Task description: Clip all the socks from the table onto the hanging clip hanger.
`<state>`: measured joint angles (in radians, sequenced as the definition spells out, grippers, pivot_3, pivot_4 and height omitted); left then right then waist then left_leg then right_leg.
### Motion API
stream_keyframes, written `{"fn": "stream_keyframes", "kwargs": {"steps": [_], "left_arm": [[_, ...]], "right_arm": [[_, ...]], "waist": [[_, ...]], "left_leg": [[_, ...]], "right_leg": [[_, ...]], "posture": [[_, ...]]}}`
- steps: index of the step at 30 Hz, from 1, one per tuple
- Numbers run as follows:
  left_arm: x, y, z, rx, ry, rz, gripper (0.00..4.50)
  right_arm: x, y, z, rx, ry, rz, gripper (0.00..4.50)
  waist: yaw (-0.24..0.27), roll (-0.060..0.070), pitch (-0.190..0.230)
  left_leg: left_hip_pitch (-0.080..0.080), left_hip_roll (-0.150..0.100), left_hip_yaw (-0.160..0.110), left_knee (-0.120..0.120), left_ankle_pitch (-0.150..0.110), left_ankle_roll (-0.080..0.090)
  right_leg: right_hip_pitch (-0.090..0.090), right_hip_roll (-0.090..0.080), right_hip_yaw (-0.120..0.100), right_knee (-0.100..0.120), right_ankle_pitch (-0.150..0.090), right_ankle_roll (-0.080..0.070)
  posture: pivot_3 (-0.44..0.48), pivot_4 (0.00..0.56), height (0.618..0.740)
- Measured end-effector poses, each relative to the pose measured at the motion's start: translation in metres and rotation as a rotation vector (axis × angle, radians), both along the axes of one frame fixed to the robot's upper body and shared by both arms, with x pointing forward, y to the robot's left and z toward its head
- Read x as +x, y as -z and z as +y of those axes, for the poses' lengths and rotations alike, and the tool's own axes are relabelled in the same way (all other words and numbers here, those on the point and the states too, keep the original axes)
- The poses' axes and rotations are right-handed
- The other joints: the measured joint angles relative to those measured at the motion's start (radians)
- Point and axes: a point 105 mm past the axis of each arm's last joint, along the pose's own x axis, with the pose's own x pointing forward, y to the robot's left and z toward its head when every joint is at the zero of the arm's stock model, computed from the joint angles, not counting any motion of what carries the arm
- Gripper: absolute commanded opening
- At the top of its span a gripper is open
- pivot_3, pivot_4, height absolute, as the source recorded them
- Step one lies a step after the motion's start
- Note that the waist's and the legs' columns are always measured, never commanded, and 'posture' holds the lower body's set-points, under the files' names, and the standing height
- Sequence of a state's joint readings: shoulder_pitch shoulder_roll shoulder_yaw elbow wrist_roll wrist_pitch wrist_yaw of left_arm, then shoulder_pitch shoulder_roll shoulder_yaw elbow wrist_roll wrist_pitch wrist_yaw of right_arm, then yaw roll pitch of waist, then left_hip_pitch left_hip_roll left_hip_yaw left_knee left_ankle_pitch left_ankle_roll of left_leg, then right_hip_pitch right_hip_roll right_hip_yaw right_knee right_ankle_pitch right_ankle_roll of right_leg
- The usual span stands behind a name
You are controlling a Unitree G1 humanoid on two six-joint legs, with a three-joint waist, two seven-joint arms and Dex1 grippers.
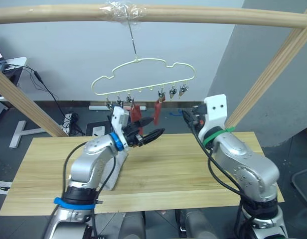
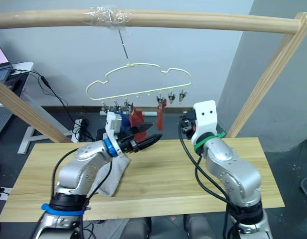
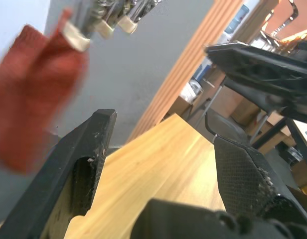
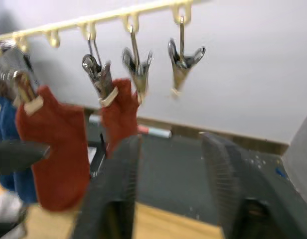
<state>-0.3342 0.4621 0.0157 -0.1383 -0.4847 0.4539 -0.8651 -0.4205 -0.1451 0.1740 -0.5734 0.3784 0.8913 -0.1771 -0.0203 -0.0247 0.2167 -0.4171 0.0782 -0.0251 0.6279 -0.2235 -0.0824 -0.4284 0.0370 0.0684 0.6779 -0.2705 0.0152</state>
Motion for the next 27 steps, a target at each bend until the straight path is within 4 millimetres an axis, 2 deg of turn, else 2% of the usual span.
{"fn": "stream_keyframes", "kwargs": {"steps": [5, 13, 16, 19, 27], "left_arm": [[-0.006, -0.014, 0.004, 0.014, 0.017, -0.027, 3.6], [-0.007, -0.017, 0.001, 0.001, 0.005, -0.022, 3.6], [-0.008, -0.021, -0.002, 0.0, 0.014, -0.034, 3.6], [-0.008, -0.025, -0.003, -0.001, 0.019, -0.043, 3.6], [-0.008, -0.026, -0.002, 0.0, 0.023, -0.045, 3.6]], "right_arm": [[0.011, -0.002, 0.011, -0.005, 0.009, -0.051, 0.87], [0.024, 0.003, 0.016, -0.004, 0.012, -0.057, 0.87], [0.028, -0.002, 0.016, 0.032, 0.021, -0.068, 1.4], [0.031, -0.003, 0.018, 0.026, 0.02, -0.077, 2.42], [0.036, -0.002, 0.023, 0.028, 0.016, -0.074, 2.42]], "waist": [[0.014, 0.0, 0.001], [0.023, 0.0, 0.001], [0.024, 0.0, 0.001], [0.025, 0.0, 0.001], [0.028, 0.0, 0.001]], "left_leg": [[0.0, 0.0, 0.0, 0.0, 0.0, 0.0], [-0.001, 0.0, 0.001, 0.0, 0.0, 0.0], [-0.001, 0.0, 0.0, 0.0, 0.0, 0.0], [-0.001, 0.0, 0.001, 0.0, 0.0, 0.0], [-0.001, 0.0, 0.001, 0.0, 0.0, 0.0]], "right_leg": [[-0.001, 0.0, 0.0, 0.0, 0.0, 0.0], [-0.002, 0.0, 0.0, 0.0, 0.0, 0.0], [-0.002, 0.0, 0.0, 0.001, 0.0, 0.0], [-0.002, 0.0, 0.001, 0.001, 0.0, 0.0], [-0.002, 0.0, 0.001, 0.001, 0.0, 0.0]], "posture": [[0.157, 0.217, 0.74], [0.169, 0.214, 0.74], [0.169, 0.214, 0.74], [0.177, 0.212, 0.74], [0.18, 0.209, 0.74]]}}
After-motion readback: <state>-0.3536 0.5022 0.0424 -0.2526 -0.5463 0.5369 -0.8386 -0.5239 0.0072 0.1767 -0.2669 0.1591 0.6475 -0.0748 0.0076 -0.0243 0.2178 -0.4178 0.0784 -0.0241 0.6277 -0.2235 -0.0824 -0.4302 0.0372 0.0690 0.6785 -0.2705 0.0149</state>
